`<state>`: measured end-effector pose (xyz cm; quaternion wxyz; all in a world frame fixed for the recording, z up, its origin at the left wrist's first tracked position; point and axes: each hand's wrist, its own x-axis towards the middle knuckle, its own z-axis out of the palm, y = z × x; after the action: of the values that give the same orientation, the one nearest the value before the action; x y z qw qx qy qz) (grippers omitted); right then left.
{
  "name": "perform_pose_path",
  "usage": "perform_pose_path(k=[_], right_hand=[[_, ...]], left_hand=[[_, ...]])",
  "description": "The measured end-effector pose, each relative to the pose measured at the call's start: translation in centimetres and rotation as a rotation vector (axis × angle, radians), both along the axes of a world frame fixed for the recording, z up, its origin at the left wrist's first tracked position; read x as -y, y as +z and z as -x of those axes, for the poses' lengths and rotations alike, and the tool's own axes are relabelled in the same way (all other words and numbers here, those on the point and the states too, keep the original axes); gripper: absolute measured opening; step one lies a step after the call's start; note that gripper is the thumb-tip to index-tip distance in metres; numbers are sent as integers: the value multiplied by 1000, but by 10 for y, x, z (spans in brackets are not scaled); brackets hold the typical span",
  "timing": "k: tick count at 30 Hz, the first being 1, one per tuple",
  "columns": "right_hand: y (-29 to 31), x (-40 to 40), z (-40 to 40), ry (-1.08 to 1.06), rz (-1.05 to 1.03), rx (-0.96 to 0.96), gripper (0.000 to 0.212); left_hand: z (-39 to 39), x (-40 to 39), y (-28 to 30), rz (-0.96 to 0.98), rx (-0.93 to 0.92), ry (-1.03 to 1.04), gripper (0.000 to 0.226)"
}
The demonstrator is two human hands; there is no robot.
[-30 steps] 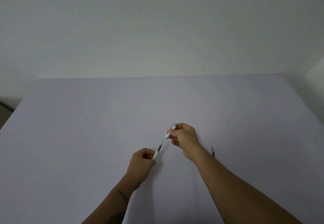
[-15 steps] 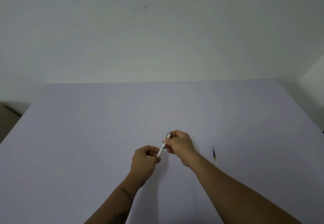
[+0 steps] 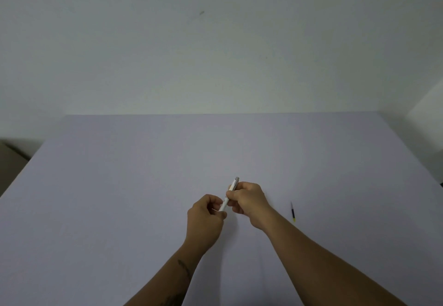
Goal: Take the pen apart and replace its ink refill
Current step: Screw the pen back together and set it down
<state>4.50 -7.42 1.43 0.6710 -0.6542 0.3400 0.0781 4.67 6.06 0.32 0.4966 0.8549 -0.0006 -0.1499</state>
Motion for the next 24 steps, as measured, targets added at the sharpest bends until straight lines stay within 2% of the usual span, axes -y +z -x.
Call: perform_pose_path(k=[6,10,12,14,17,20,24], right_hand=[[-1,9,-5,-24,100,51,22],[-4,21,-3,54,307,25,19],[-8,24,2,111,443,-10,14],[-15,24,9,170,543,-52,19],[-27,20,18,223,637,-104,23],[-38,13,26,276,732,-175,20],[-54,6,31,349,843,-206,8]], left_hand=[[4,-2,-7,-37,186,-77,24],[2,-14,-25,-262,274,-270,41],[0,-20,-36,-454,253,-404,54],[0,-25,-47,-622,200,-500,64],[7,-30,-62,-790,147,-619,73],[11,-33,-71,-864,153,-666,76],[9,-35,-74,-862,178,-679,77]])
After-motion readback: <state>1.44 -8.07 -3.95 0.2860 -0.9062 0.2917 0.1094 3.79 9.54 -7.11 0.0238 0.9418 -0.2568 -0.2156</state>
